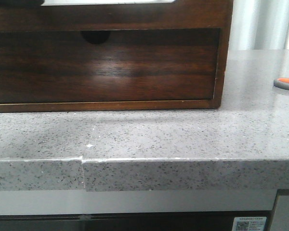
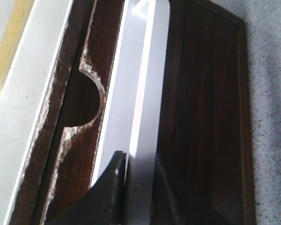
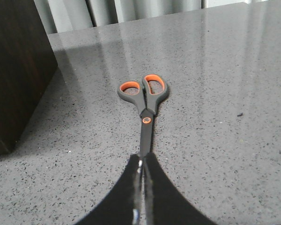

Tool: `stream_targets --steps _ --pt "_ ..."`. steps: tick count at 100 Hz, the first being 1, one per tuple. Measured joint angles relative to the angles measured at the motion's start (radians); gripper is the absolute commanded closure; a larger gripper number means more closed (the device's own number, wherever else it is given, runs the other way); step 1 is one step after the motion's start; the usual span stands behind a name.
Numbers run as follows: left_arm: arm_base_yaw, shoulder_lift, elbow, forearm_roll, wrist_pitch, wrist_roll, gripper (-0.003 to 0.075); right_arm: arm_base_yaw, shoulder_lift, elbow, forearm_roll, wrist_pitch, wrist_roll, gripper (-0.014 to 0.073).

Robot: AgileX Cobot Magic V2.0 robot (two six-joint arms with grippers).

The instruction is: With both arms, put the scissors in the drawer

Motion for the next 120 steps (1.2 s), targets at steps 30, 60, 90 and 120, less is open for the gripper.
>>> stream_targets --steps 30,60,90,120 --pt "0.0 -0.141 0.112 0.008 -0.09 -0.002 0.0742 0.0 0.0 0.0 0.0 0.0 0.0 0.0655" --pt "0.0 -0.212 0.172 0.008 -0.125 0.007 0.0741 0.0 0.0 0.0 0.0 0.0 0.0 0.0655" --pt "0.0 -0.208 0.172 0.008 -0.126 -0.001 0.056 0.0 0.0 0.0 0.0 0.0 0.0 0.0655" --pt "0.0 -0.206 0.181 -0.006 -0.208 -0.047 0.0387 0.0 0.0 0.0 0.0 0.0 0.0 0.0655"
